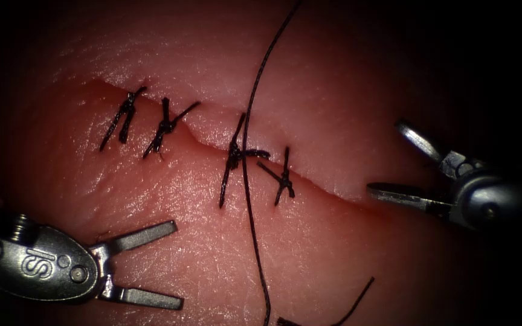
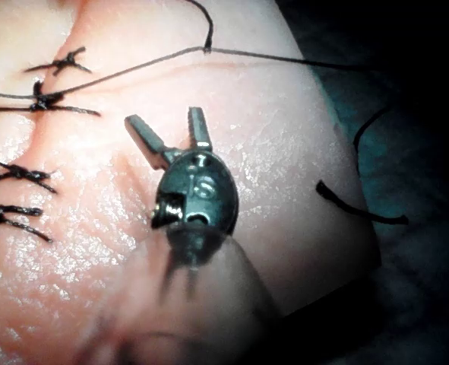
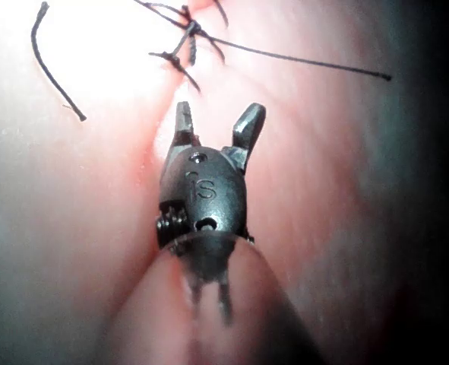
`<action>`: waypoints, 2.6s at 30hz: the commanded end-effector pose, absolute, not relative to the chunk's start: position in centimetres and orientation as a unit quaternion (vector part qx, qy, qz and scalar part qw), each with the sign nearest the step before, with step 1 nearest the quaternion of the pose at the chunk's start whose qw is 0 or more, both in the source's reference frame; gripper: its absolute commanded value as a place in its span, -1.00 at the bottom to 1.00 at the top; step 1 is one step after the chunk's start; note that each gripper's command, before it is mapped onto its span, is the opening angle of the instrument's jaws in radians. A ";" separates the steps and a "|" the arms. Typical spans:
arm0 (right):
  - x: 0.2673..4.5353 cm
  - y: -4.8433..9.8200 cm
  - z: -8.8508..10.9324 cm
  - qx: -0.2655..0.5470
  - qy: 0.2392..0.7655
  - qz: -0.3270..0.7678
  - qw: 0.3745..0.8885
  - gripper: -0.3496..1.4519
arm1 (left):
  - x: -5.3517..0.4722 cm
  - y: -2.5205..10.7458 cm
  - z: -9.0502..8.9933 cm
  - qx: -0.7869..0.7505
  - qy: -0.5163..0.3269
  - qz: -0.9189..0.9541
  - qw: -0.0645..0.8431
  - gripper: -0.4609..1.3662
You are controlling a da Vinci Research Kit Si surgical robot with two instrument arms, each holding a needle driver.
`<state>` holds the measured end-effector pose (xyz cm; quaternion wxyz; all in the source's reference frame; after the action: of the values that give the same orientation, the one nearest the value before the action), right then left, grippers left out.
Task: Wound Closure
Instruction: Set down the cut suture end from the left tool, then use the left gripper to grab the suture and pull the needle back into frame
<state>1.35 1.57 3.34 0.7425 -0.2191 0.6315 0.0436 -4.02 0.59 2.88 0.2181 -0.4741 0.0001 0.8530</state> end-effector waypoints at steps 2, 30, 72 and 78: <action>1.35 1.6 3.4 -0.217 0.632 0.041 0.743 0.74 | -4.02 0.7 2.8 -0.473 0.007 0.857 0.205 0.01; 1.39 1.5 3.4 -0.219 0.629 0.037 0.745 0.78 | -4.53 0.7 3.0 -0.434 0.099 0.895 0.036 0.28; 1.38 1.5 3.4 -0.218 0.630 0.039 0.744 0.73 | -4.84 2.4 3.3 -0.414 0.084 0.906 -0.022 -0.88; 1.38 1.5 3.4 -0.218 0.630 0.039 0.744 0.73 | -4.64 3.1 3.7 -0.413 0.114 0.904 -0.002 -0.88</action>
<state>1.38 1.51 3.37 0.7440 -0.2190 0.6301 0.0395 -4.61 3.14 3.74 -0.0005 -0.4127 0.1158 0.9035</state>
